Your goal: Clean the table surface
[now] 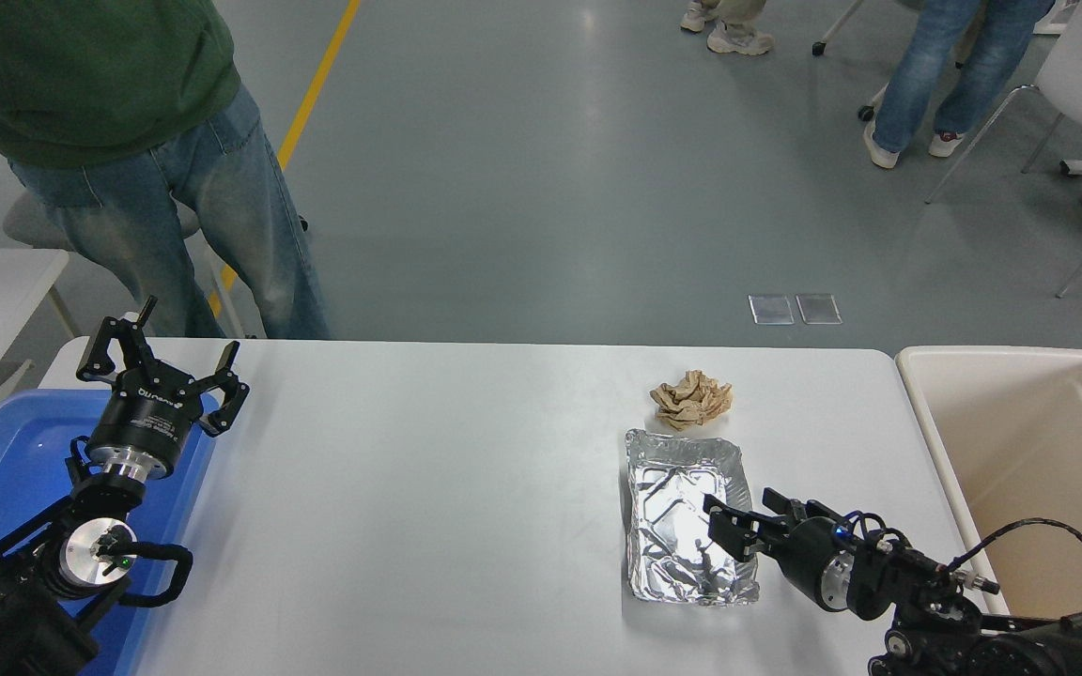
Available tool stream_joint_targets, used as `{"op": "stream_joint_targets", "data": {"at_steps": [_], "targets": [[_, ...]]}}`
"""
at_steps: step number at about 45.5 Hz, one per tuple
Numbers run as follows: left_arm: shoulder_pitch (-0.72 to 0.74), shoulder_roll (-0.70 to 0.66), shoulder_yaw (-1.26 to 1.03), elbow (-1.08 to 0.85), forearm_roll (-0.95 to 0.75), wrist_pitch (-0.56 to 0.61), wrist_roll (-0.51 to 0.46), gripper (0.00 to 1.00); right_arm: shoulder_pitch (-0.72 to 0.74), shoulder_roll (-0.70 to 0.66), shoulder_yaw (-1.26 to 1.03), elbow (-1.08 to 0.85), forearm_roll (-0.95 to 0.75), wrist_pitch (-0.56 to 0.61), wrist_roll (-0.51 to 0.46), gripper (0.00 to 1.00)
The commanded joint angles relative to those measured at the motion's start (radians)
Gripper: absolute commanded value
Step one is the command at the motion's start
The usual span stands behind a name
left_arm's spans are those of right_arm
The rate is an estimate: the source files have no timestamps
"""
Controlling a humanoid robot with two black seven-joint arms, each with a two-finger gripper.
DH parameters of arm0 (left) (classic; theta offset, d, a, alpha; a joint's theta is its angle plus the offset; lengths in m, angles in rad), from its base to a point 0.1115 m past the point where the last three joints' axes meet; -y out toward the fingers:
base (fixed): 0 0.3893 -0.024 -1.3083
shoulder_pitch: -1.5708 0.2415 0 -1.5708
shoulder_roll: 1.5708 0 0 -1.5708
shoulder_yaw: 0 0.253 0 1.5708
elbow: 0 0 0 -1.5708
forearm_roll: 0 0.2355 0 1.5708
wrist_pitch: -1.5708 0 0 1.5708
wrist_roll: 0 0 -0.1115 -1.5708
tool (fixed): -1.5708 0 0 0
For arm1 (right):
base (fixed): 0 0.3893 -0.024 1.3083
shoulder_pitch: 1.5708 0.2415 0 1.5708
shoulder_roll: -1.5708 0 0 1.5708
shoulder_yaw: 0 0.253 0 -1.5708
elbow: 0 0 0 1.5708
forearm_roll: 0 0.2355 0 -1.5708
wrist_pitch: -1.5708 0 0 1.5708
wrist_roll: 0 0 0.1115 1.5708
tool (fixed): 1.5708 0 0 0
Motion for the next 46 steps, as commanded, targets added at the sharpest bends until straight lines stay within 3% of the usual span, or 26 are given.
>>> {"op": "stream_joint_targets", "data": {"at_steps": [1,6,19,20,21,24,46], "targets": [[0.0,0.0,0.0,0.0,0.0,0.0,0.0,0.99,-0.003,0.0,-0.004,-0.001,0.001,-0.002,0.002,0.67],[0.0,0.0,0.0,0.0,0.0,0.0,0.0,0.99,0.009,0.0,-0.054,-0.003,0.004,-0.002,0.031,0.45],[0.0,0.0,0.0,0.0,0.0,0.0,0.0,0.99,0.009,0.0,-0.058,-0.004,0.004,-0.002,0.046,0.41],[0.0,0.0,0.0,0.0,0.0,0.0,0.0,0.99,0.009,0.0,-0.058,-0.006,0.007,-0.002,0.046,0.35],[0.0,0.0,0.0,0.0,0.0,0.0,0.0,0.99,0.012,0.0,-0.056,-0.004,0.021,0.004,0.046,0.18],[0.0,0.0,0.0,0.0,0.0,0.0,0.0,0.99,0.012,0.0,-0.058,-0.004,0.047,0.006,0.046,0.0],[0.0,0.0,0.0,0.0,0.0,0.0,0.0,0.99,0.035,-0.012,-0.058,0.005,0.108,0.021,0.046,0.0]]}}
